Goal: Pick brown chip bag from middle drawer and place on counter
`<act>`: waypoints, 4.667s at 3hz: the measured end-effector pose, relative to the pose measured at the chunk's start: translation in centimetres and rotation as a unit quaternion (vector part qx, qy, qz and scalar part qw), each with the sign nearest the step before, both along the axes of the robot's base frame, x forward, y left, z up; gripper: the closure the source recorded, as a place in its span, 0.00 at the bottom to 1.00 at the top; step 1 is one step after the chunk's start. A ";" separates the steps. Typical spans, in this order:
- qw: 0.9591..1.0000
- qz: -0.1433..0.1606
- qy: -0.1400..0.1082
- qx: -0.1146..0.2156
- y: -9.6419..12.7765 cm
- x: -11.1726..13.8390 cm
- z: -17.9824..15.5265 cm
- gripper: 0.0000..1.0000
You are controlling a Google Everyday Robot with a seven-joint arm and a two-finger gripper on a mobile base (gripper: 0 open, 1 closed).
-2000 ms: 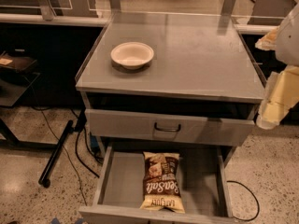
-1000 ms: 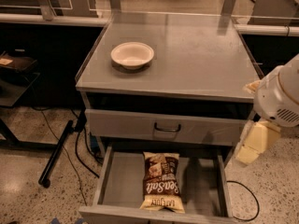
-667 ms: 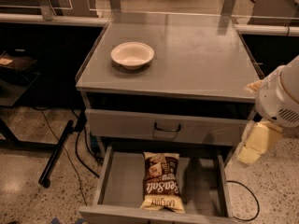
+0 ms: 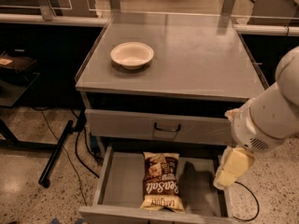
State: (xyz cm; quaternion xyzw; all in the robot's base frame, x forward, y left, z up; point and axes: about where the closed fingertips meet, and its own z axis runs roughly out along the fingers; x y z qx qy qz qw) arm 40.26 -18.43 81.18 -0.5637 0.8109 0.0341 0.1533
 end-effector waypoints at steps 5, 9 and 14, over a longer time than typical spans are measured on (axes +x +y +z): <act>0.995 0.010 0.085 0.059 5.8 -1.4 -15.0 0.00; 0.990 0.020 0.093 0.101 12.0 0.4 -23.2 0.00; 0.982 -0.022 0.085 0.165 10.9 2.0 -29.7 0.00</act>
Offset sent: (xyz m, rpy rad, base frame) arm 0.0052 0.0139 -0.0350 0.0018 0.0281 0.0186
